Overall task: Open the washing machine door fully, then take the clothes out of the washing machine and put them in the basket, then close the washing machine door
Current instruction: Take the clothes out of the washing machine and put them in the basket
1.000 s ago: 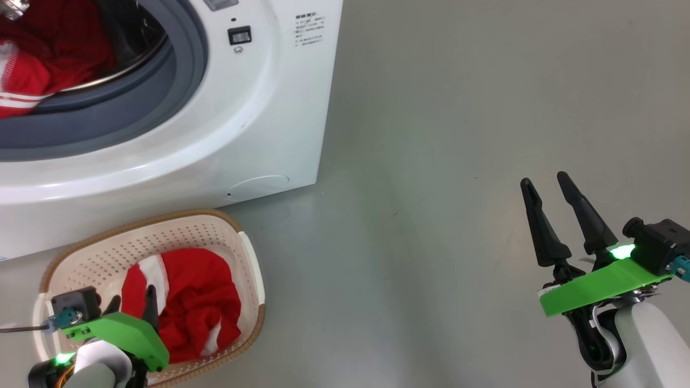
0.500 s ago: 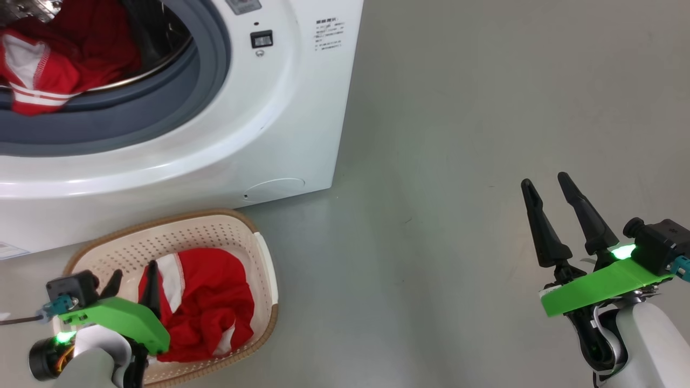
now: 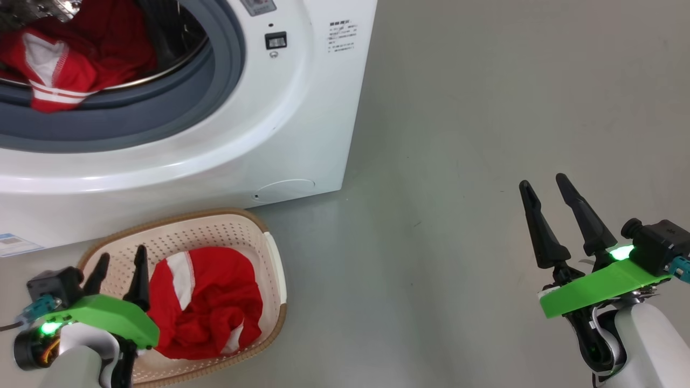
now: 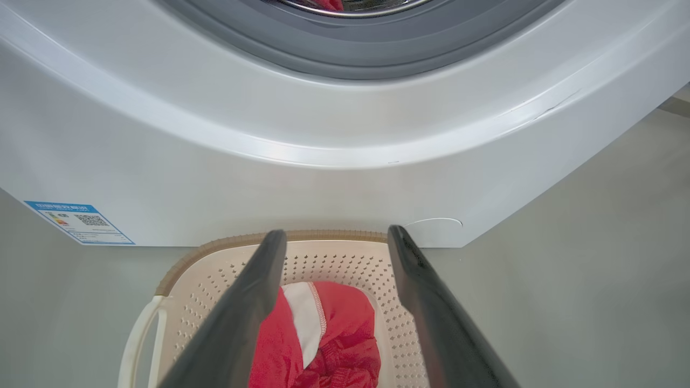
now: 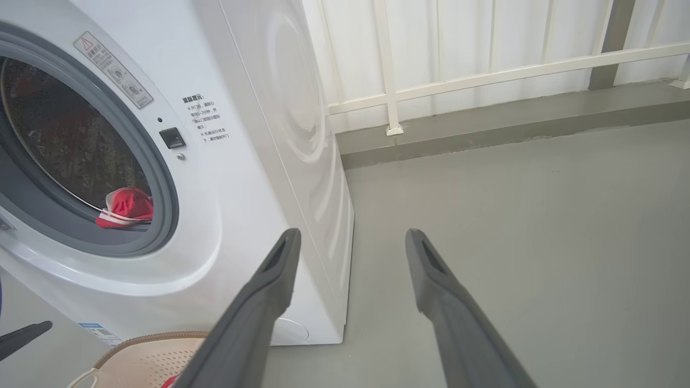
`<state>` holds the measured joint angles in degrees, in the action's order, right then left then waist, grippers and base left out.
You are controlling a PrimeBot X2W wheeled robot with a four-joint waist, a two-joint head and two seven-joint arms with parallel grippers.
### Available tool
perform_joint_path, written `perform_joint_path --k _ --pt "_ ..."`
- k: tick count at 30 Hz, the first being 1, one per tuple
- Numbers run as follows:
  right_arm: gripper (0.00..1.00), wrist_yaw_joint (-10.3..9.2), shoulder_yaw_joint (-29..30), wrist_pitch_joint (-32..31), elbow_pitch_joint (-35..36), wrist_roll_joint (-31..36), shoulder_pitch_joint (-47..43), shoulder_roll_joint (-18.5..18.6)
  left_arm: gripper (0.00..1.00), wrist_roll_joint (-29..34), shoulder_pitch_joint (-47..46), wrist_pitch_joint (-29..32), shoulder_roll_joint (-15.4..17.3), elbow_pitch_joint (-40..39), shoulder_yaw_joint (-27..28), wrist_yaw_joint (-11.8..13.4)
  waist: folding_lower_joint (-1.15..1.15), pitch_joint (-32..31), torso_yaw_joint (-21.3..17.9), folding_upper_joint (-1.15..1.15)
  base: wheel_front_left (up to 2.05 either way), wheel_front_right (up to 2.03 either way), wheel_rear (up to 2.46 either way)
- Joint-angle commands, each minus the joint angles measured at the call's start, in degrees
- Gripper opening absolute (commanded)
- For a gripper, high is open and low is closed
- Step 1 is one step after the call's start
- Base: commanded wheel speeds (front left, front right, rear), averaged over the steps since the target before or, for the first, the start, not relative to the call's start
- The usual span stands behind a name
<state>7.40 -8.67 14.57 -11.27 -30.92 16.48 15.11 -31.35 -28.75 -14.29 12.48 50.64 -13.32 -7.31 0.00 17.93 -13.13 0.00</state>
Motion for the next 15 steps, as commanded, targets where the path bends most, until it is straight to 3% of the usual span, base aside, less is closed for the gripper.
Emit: perform_joint_path --k 1,15 --pt "1.0 0.09 -1.0 0.4 1.0 -0.3 -0.2 0.9 1.0 0.8 0.9 -0.7 2.3 -2.6 2.5 -0.2 0.0 -0.2 0.3 0.0 0.0 0.0 0.0" --pt "1.0 0.09 -0.9 0.4 0.9 -0.1 -1.6 1.4 1.0 4.7 8.8 -0.7 1.2 -20.1 8.0 0.2 0.0 -4.0 3.0 0.0 0.0 0.0 0.0"
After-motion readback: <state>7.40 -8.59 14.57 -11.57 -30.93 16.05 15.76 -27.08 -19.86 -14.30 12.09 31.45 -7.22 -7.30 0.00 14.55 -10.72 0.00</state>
